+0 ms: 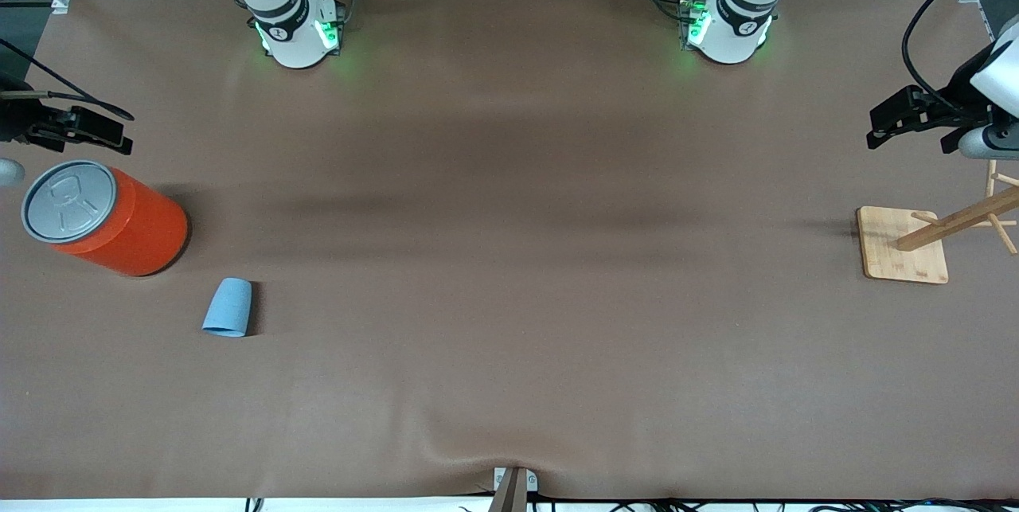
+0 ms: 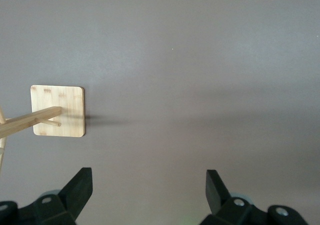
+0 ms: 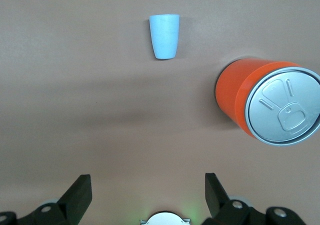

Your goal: Flip cup

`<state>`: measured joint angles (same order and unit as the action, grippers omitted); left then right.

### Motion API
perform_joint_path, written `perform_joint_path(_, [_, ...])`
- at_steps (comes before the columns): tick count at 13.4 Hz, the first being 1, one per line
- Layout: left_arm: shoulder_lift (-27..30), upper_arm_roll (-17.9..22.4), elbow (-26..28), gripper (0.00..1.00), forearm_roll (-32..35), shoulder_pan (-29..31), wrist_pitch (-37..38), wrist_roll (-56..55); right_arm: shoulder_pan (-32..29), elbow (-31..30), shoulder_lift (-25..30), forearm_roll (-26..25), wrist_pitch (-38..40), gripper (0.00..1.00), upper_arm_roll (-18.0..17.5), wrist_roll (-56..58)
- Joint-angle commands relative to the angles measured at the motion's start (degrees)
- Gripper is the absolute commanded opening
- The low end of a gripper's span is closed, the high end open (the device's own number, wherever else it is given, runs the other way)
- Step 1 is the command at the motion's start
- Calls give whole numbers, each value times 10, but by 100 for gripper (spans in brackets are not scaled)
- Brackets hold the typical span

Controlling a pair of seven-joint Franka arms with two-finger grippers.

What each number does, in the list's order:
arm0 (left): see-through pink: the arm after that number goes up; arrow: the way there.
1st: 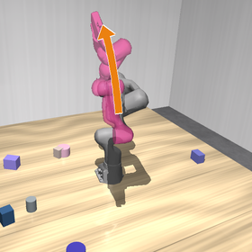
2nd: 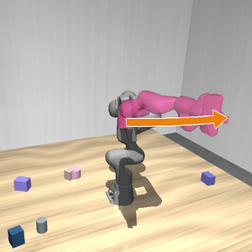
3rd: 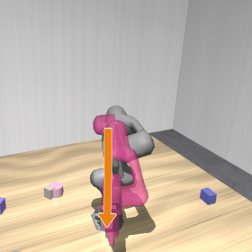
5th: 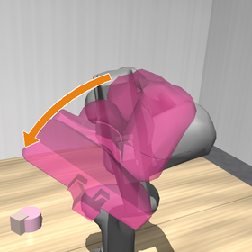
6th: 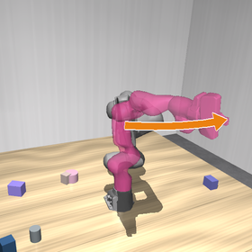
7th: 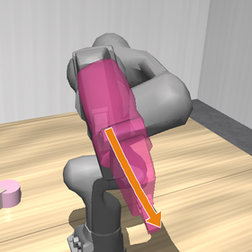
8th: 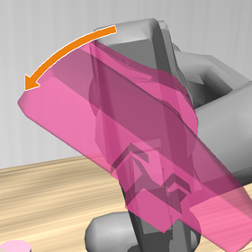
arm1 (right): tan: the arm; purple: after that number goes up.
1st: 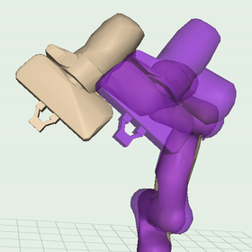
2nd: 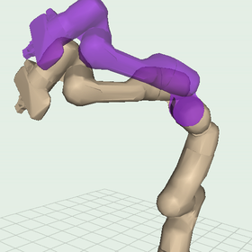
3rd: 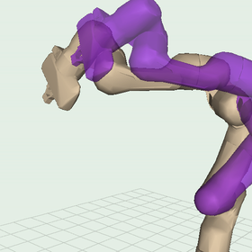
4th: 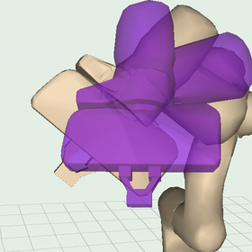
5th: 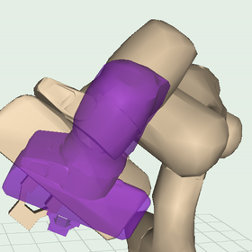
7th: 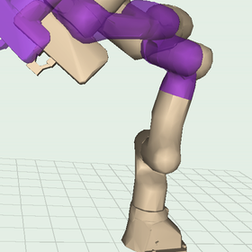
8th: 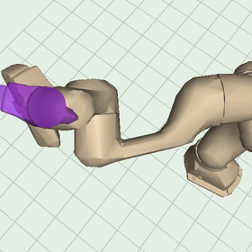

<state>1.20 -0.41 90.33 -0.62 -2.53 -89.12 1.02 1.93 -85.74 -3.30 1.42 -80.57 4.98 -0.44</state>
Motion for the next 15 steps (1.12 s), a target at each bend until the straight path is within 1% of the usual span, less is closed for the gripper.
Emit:
perform_joint_path(1, [-7, -3, -17, 100, -8, 3, 12, -1, 4, 3, -2, -9, -1, 100, -1, -9])
perform_joint_path(15, [-8, -3, -15, 100, -8, 4, 12, 2, 4, 0, -7, -9, -11, 100, -1, -9])
